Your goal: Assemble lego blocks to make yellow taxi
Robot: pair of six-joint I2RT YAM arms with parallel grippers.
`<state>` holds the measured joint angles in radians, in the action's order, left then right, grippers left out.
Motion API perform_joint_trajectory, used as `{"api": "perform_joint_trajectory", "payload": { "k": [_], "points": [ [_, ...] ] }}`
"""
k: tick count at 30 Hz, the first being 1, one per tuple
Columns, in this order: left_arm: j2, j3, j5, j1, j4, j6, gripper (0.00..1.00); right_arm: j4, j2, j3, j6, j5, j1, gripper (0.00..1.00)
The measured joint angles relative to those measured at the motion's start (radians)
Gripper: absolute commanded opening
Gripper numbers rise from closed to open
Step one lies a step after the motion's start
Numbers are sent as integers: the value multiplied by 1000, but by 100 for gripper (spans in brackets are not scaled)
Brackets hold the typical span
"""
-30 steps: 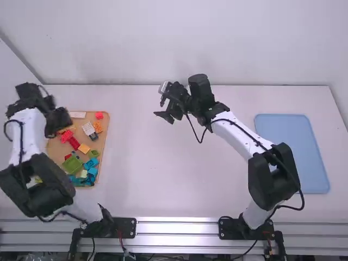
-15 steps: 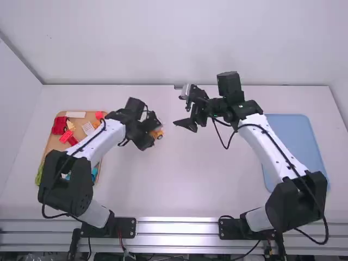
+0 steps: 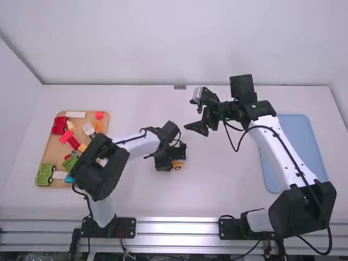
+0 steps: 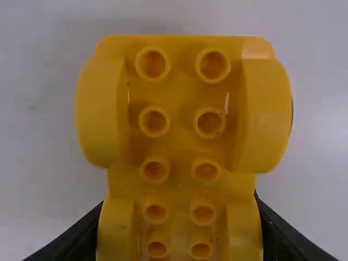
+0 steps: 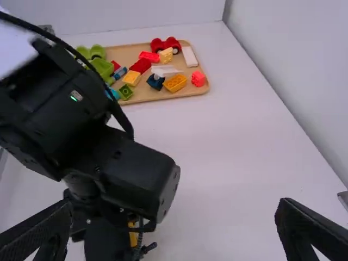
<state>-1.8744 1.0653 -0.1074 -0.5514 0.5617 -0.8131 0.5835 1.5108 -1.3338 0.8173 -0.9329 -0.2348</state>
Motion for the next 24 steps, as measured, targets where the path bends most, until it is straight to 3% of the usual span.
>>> {"api": "perform_joint_trajectory", "payload": {
  "k": [9,19,21,23,24],
  "points": [
    [-11,13,106,12,-76,-50,23,-4,0,0,24,0,-1,99],
    [-13,13,32,12,-69,-188,26,-14,0,0,24,1,-1,99],
    [-13,13,18,12,-70,-203,43,-24,0,0,24,2,-6,98],
    [-13,13,11,12,-69,-211,99,-24,0,0,24,2,-13,98],
    [-13,13,6,12,-66,-213,99,-26,0,0,25,2,-18,99]
  ]
}}
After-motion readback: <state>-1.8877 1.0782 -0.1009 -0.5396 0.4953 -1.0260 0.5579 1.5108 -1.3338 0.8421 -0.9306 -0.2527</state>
